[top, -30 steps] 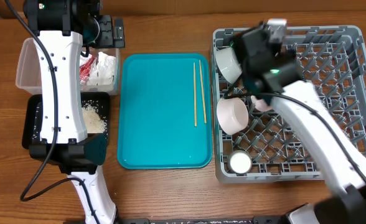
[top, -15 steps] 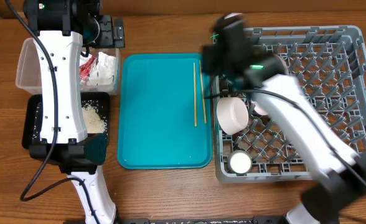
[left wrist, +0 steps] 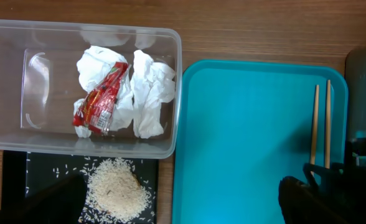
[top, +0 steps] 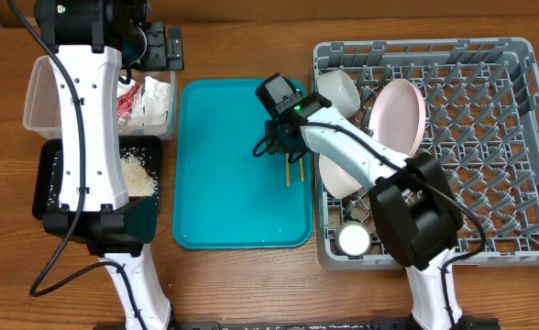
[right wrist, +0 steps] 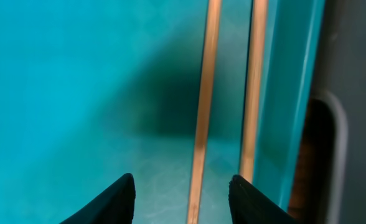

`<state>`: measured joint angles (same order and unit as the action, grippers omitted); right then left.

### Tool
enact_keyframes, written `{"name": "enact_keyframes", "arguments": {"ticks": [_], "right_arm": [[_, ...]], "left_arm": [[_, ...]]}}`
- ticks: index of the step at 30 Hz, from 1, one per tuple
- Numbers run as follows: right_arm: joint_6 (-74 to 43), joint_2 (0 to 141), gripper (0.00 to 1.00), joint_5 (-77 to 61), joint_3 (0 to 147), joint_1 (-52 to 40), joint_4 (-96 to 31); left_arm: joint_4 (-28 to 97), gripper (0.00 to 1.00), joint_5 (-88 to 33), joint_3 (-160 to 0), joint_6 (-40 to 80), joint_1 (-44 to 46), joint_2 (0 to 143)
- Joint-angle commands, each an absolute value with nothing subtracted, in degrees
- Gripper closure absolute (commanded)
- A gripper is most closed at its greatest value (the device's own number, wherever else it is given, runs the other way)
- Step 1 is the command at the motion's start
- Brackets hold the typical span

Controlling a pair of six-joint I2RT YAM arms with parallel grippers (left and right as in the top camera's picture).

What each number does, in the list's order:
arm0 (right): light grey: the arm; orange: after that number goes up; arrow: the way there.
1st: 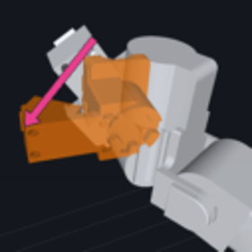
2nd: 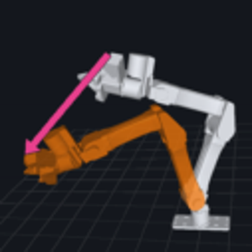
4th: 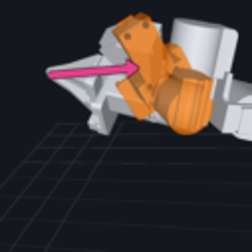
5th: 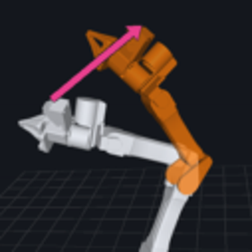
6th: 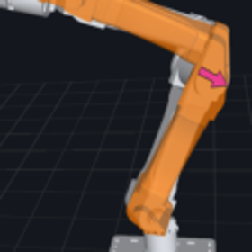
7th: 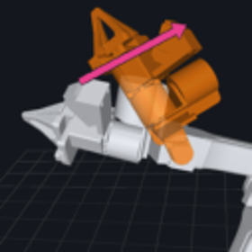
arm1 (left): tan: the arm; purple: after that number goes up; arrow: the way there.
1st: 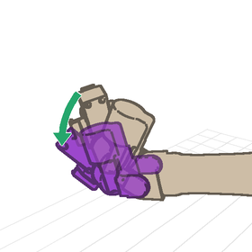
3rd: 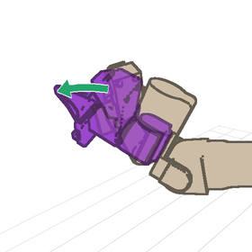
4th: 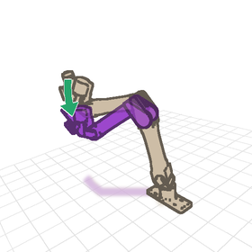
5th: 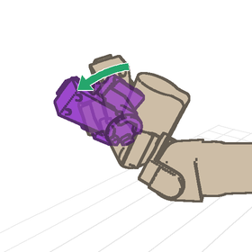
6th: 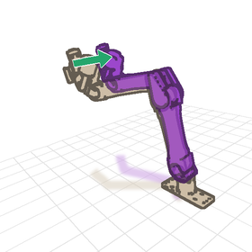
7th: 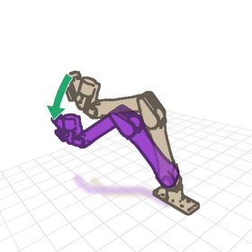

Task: Sort waste into correct bins and load items into the dishwasher
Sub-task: 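Reach the right gripper to the chopsticks on the teal tray and grasp one, then carry the chopstick into the rack and release it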

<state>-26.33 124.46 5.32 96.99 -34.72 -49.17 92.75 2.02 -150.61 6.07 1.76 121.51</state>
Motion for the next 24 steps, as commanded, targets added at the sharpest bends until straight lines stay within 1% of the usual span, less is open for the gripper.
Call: {"name": "enact_keyframes", "arguments": {"ticks": [1,8,9,12,14,15,20,24], "right_arm": [[-27.2,126.3,0.52,4.4,97.1,-34.5,-48.8],[-28.5,129.2,0.63,-1.4,97.1,-34.5,-49.3],[-28.6,129.3,0.66,-2.3,97.1,-34.5,-49.5],[-30.9,129.3,0.81,-3.6,97.1,-34.5,-51.0],[-32.5,129.3,0.94,-3.6,97.1,-34.7,-52.6],[-33.1,129.3,0.96,-3.5,97.1,-34.8,-53.1],[-32.6,128.9,0.96,-3.5,97.8,-35.0,-53.7],[-31.1,126.1,0.96,-0.7,101.4,-35.0,-59.1]], "left_arm": [[92.6,0.0,2.5,-151.6,6.9,1.4,120.6],[92.6,0.0,2.6,-151.6,6.9,1.4,120.6],[92.6,0.0,2.5,-151.6,6.9,1.4,120.6],[92.6,0.0,2.5,-151.6,6.9,1.4,120.6],[92.6,0.0,2.5,-151.6,6.9,1.4,120.6],[92.6,0.0,2.6,-151.6,6.9,1.4,120.6],[92.6,0.0,2.6,-151.6,6.9,1.4,120.6],[92.6,0.0,2.6,-151.6,6.9,1.4,120.6]]}}
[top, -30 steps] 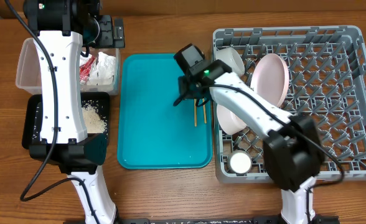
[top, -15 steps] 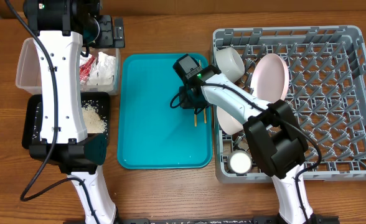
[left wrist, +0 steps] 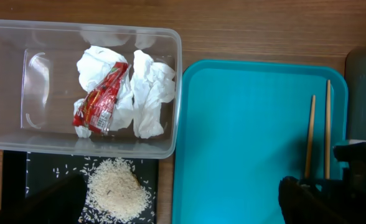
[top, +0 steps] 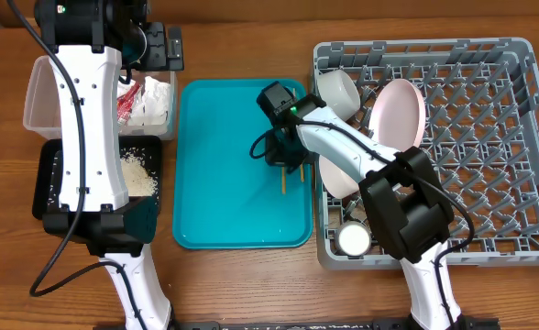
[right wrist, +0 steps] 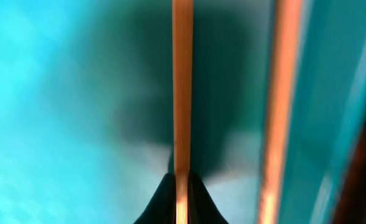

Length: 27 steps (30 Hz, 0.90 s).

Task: Sort waste into correct bins and load items into the dishwasher
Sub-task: 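Carry the chopstick into the rack and release it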

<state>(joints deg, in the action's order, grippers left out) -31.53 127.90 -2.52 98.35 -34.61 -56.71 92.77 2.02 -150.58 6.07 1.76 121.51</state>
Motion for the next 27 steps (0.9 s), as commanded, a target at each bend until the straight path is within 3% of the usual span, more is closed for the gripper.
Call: {"name": "enact_keyframes", "arguments": {"ticks": [1,9,19,27], "right_arm": [[-31.0,125.0,0.96,0.1,102.9,-35.0,-61.0],[-24.0,113.1,0.96,0.6,116.5,-34.8,-76.4],[-24.0,104.5,0.96,12.6,116.1,-28.9,-93.9],[-23.6,104.6,0.96,16.9,100.4,-21.2,-88.6]], "left_arm": [[92.6,0.0,2.6,-151.6,6.9,1.4,120.6],[92.6,0.0,2.5,-151.6,6.9,1.5,120.6],[92.6,0.0,2.5,-151.6,6.9,1.5,120.6],[92.6,0.0,2.6,-151.6,6.9,1.5,120.6]]}}
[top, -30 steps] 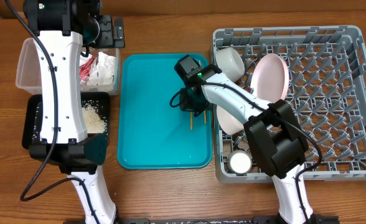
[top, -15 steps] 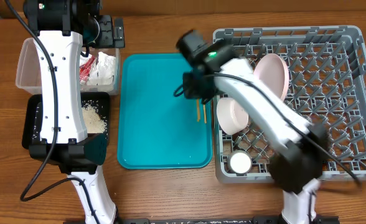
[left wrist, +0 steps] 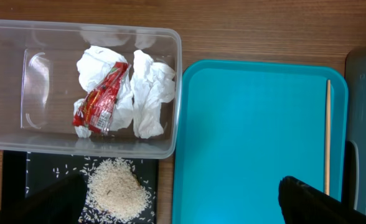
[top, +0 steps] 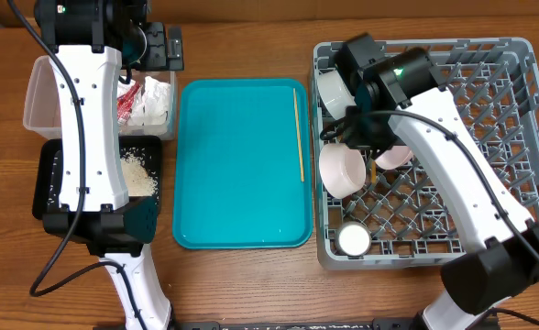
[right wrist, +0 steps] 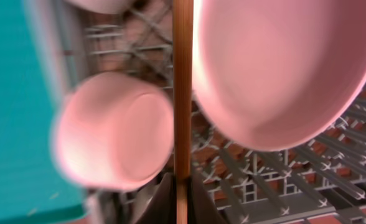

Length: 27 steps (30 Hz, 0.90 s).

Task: Sort waste into correct bins and load items into the dishwasher
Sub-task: 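Carry the chopstick into the rack and release it, then grasp the remaining chopstick on the teal tray with the right gripper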

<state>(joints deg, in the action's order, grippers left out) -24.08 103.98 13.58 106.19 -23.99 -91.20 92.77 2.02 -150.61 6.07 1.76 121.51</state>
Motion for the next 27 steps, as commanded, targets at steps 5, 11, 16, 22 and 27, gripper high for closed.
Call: {"name": "enact_keyframes", "arguments": {"ticks": [5,11,16,22,27], "right_arm": [[-22.3,104.6,0.56,16.9,93.3,-18.1,-83.0],[-19.1,104.5,0.49,13.6,94.7,-18.4,-81.2],[-16.4,104.5,0.49,7.1,101.9,-22.2,-80.2],[-16.5,104.6,0.49,3.2,106.5,-29.2,-71.0],[-17.3,110.7,0.5,5.6,106.4,-34.7,-63.1]], "left_arm": [[92.6,0.0,2.5,-151.6,6.9,1.5,120.6],[92.6,0.0,2.6,-151.6,6.9,1.5,120.6],[92.6,0.0,2.5,-151.6,6.9,1.5,120.6],[92.6,0.0,2.6,-151.6,6.9,1.5,120.6],[92.6,0.0,2.6,-151.6,6.9,1.5,120.6]]}}
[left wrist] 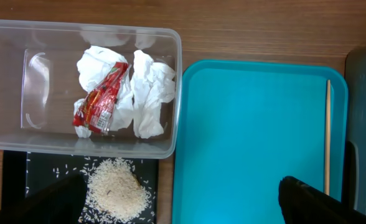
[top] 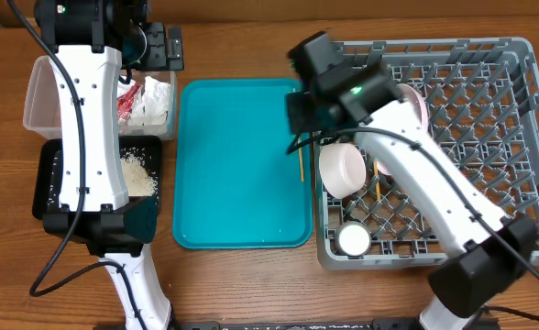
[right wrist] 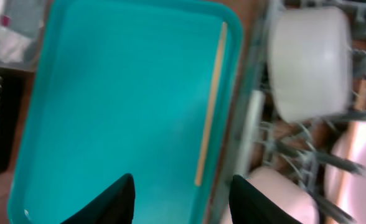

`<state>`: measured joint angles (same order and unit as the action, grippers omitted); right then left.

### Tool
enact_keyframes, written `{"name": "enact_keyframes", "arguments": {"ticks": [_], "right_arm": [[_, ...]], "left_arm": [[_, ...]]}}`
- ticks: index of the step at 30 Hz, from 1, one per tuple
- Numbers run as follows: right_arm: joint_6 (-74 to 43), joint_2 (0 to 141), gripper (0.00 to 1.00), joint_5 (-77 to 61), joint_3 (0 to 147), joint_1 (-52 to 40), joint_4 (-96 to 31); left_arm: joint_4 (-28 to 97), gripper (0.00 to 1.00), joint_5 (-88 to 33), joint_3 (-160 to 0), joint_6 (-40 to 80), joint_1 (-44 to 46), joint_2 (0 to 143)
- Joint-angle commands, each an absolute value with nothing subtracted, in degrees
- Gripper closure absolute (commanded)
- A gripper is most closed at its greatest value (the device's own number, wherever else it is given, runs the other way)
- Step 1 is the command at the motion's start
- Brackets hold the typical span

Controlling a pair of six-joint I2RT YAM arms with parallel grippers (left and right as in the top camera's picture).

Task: Sort waste into correct bins and load items into the dishwasher
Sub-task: 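Grasp the remaining chopstick on the teal tray with the right gripper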

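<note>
One wooden chopstick (top: 299, 163) (right wrist: 211, 102) (left wrist: 327, 137) lies along the right edge of the teal tray (top: 233, 165). My right gripper (top: 302, 124) (right wrist: 183, 202) hangs open above that edge with nothing between its fingers. A second chopstick (top: 376, 183) lies in the grey dish rack (top: 526, 46), between the pink cup (top: 343, 170) and the pink plate (top: 414, 101). My left gripper (top: 150, 41) (left wrist: 180, 205) is open, high over the clear bin (left wrist: 9, 81).
The clear bin holds white tissues (left wrist: 149, 93) and a red wrapper (left wrist: 99, 99). A black bin (top: 49, 183) below it holds rice (left wrist: 117, 190). The rack also carries a white bowl (right wrist: 307, 62) and a small white cup (top: 353, 240).
My right gripper was shut on a chopstick over the rack by the pink plate. Now it is open above the tray's right edge, and that chopstick lies in the rack. The left arm is unchanged.
My right gripper was open over two chopsticks at the tray's right edge. Then it was shut on the left one. Then it held that chopstick over the rack. Now the chopstick rests in the rack, one stays on the tray, and the gripper is open above it.
</note>
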<state>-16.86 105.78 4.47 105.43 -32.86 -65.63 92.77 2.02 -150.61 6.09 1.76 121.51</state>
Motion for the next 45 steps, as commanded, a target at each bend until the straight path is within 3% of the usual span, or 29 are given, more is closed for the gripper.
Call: {"name": "enact_keyframes", "arguments": {"ticks": [1,13,28,38,40,42,45], "right_arm": [[-18.0,112.2,0.5,6.8,106.4,-35.0,-62.6],[-18.2,129.1,0.51,9.0,106.4,-34.9,-56.9],[-20.0,132.6,0.51,10.2,106.1,-32.6,-55.1],[-19.4,136.7,0.52,2.5,106.1,-32.3,-56.2],[-19.4,136.8,0.59,1.1,106.1,-32.3,-56.3],[-19.5,136.8,0.81,0.2,106.2,-32.5,-56.2],[-19.5,136.7,0.96,-0.6,106.9,-32.9,-57.3]], "left_arm": [[92.6,0.0,2.6,-151.6,6.9,1.5,120.6],[92.6,0.0,2.5,-151.6,6.9,1.5,120.6],[92.6,0.0,2.6,-151.6,6.9,1.5,120.6],[92.6,0.0,2.5,-151.6,6.9,1.5,120.6],[92.6,0.0,2.5,-151.6,6.9,1.5,120.6],[92.6,0.0,2.6,-151.6,6.9,1.5,120.6],[92.6,0.0,2.5,-151.6,6.9,1.5,120.6]]}}
